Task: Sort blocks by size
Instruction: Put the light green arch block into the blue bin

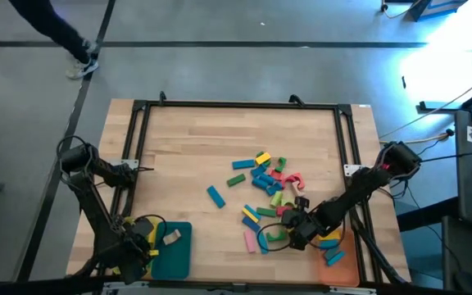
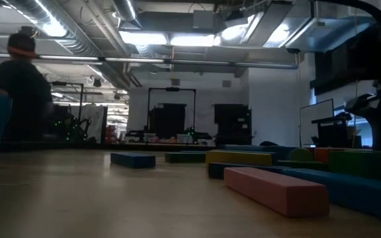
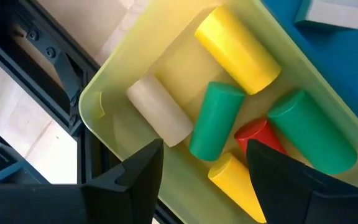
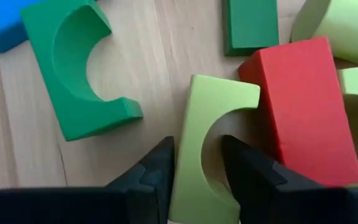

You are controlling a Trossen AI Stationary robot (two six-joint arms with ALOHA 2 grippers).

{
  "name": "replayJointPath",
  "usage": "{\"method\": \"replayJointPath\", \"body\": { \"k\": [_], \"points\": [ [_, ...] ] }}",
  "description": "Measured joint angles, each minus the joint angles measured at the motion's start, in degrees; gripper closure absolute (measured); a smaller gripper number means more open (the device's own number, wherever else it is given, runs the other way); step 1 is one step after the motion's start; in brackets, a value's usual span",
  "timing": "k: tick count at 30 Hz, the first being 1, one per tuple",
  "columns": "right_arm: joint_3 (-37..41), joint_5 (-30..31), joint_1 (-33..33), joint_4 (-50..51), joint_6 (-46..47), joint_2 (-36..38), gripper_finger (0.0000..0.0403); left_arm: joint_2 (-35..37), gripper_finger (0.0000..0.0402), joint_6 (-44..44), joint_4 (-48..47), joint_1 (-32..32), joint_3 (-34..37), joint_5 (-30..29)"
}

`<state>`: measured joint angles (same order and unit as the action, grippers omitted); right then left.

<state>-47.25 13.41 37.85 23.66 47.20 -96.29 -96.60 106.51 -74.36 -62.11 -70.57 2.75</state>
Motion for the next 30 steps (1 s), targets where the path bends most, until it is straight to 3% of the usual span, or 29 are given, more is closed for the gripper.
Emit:
{"method": "replayJointPath", "body": {
  "k": [13,19,25,30],
  "points": [
    [-10.8,-1.8,0.0,9.8,-5.5,-0.4,0.0279,0.0,0.0192,-1.2,0.0,0.0,0.0,-3.2],
    [-16.9,1.2,-0.7,8.8,-12.9,-0.4,0.0277,0.0,0.0192,-3.3,0.0,0.0,0.0,-3.2],
    [-18.5,3.4,-4.9,-7.9,-25.4,-0.5,0.0278,0.0,0.0192,-3.3,-0.1,0.0,0.0,-3.6],
    [-18.5,-2.1,-9.8,-30.2,-37.3,-4.0,0.0278,0.0,0.0192,-2.9,-0.2,0.0,0.0,-3.8]
  ]
}}
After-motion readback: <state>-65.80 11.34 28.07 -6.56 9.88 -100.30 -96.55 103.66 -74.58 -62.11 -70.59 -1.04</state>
